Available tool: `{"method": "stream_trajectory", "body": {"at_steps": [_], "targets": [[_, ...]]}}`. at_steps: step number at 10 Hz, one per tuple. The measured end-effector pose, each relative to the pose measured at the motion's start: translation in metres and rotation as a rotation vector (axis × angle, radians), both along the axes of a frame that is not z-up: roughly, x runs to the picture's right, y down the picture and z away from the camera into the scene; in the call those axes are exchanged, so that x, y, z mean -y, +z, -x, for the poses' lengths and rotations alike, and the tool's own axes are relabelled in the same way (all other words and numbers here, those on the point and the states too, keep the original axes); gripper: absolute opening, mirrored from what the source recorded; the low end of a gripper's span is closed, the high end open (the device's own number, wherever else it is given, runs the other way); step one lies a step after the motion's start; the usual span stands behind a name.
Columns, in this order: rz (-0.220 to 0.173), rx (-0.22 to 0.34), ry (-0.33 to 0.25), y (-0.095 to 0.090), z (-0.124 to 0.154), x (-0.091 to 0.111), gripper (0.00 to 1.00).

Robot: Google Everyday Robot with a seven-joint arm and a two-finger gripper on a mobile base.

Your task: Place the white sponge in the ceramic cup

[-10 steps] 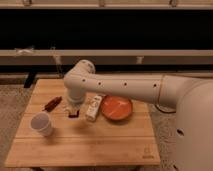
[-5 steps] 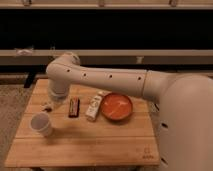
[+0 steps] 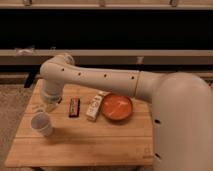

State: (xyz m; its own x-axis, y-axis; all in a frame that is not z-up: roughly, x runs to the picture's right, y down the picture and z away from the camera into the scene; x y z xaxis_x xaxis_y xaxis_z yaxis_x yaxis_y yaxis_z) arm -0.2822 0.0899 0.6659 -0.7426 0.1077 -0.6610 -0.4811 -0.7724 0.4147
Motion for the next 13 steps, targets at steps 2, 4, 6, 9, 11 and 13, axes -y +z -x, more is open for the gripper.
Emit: {"method": "stream_trajectory", "body": {"at_steps": [2,4,6,9,11,13], "targets": [[0.018,0.014,-0.008,-0.002,0.007,-0.009,0.00],[0.028,0.032,-0.020,-0.008,0.020,-0.017,0.00],[0.040,0.047,-0.034,-0.015,0.031,-0.026,0.00],[0.061,0.065,-0.050,-0.020,0.043,-0.036,0.00],[0.085,0.082,-0.067,-0.022,0.052,-0.044,0.05],[0.111,0.096,-0.073,-0.019,0.057,-0.050,0.22]]}}
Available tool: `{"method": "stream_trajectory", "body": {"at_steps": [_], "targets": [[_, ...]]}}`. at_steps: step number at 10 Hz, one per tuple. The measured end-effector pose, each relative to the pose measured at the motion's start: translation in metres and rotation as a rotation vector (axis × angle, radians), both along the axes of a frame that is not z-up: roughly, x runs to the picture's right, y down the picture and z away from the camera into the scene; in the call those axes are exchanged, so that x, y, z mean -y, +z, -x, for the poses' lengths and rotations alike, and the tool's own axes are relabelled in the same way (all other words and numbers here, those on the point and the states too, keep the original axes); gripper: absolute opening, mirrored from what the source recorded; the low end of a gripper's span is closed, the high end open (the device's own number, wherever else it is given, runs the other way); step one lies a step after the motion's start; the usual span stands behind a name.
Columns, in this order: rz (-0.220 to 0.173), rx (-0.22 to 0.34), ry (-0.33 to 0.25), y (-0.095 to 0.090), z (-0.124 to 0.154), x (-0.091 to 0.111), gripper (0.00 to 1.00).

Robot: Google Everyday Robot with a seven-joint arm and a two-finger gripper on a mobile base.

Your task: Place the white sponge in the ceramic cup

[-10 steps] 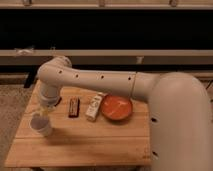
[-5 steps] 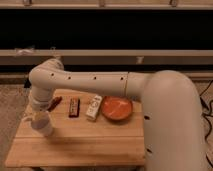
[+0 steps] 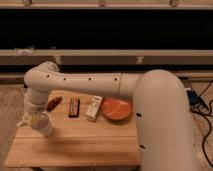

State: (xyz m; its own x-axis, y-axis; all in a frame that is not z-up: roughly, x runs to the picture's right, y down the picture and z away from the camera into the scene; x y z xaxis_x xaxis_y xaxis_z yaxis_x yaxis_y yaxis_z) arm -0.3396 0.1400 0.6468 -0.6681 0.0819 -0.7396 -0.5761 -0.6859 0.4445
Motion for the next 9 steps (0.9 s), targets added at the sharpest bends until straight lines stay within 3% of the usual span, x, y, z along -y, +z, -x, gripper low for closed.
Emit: {"method": "stream_trajectory", "body": {"at_steps": [5,6,9], "targets": [[0.080,0.009,0.021,0.017,0.000,-0.011,0.74],[0.088,0.007,0.027,0.019,-0.001,-0.011,0.78],[0.092,0.007,0.054,0.022,-0.005,-0.009,0.80]]}}
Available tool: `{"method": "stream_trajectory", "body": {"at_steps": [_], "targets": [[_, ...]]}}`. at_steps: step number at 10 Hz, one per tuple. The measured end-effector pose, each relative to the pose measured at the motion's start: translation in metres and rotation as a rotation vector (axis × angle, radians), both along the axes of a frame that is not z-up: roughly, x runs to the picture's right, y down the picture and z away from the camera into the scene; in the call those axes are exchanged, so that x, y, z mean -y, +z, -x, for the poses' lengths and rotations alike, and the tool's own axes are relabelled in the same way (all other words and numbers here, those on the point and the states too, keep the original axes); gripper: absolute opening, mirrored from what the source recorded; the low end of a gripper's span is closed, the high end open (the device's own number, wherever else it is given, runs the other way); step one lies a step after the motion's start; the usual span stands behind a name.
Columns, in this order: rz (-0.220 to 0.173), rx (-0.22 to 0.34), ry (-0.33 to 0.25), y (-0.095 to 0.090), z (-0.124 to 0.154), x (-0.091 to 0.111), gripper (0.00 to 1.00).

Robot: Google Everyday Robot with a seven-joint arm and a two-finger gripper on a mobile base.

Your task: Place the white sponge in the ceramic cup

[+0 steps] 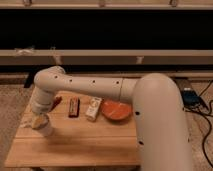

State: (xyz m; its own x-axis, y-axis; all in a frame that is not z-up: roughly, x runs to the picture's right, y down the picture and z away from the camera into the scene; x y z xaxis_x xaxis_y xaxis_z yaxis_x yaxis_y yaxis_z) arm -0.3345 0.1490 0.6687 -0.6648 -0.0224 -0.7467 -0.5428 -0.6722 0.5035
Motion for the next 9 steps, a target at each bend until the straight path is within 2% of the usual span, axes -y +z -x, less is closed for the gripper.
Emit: {"method": "stream_trajectory", "body": {"at_steps": [5,9], "targets": [[-0.024,0.008,0.036,-0.003,-0.003,0.005,0.80],[-0.058,-0.010,0.086,-0.002,-0.014,0.015,0.80]]}}
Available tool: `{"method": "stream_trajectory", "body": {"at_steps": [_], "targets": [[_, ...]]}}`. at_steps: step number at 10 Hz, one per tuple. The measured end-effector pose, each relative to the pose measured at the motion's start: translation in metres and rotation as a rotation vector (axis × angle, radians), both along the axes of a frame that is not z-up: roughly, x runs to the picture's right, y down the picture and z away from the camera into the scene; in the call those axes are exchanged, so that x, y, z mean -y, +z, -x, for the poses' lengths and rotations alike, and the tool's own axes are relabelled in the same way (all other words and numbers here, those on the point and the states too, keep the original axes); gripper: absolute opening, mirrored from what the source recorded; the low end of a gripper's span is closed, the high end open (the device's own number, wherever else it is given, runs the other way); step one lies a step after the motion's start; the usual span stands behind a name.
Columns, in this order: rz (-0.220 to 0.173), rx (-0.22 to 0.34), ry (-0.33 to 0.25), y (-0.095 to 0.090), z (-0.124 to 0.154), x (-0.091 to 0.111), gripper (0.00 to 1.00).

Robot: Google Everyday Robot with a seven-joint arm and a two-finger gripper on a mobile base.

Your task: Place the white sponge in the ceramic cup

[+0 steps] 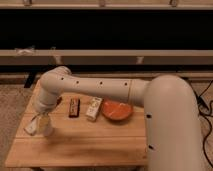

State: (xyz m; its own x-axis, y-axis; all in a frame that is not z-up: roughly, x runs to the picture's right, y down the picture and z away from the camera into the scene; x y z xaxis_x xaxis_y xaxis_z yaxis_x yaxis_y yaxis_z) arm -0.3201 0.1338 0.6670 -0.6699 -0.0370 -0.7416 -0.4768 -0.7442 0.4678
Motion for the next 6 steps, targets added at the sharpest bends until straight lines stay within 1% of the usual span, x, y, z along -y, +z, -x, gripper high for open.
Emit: {"method": "stream_trajectory", "body": {"at_steps": [2,4,5,6], "targets": [[-0.012,-0.007,0.012,0.0006,-0.0010,0.0005,0.80],[-0.025,-0.029,0.028,0.0035,-0.0073,0.0024,0.80],[-0.046,-0.044,0.034,0.0044,-0.0082,0.0030,0.80],[-0.077,-0.059,0.037,0.0063,-0.0080,0.0036,0.80]]}}
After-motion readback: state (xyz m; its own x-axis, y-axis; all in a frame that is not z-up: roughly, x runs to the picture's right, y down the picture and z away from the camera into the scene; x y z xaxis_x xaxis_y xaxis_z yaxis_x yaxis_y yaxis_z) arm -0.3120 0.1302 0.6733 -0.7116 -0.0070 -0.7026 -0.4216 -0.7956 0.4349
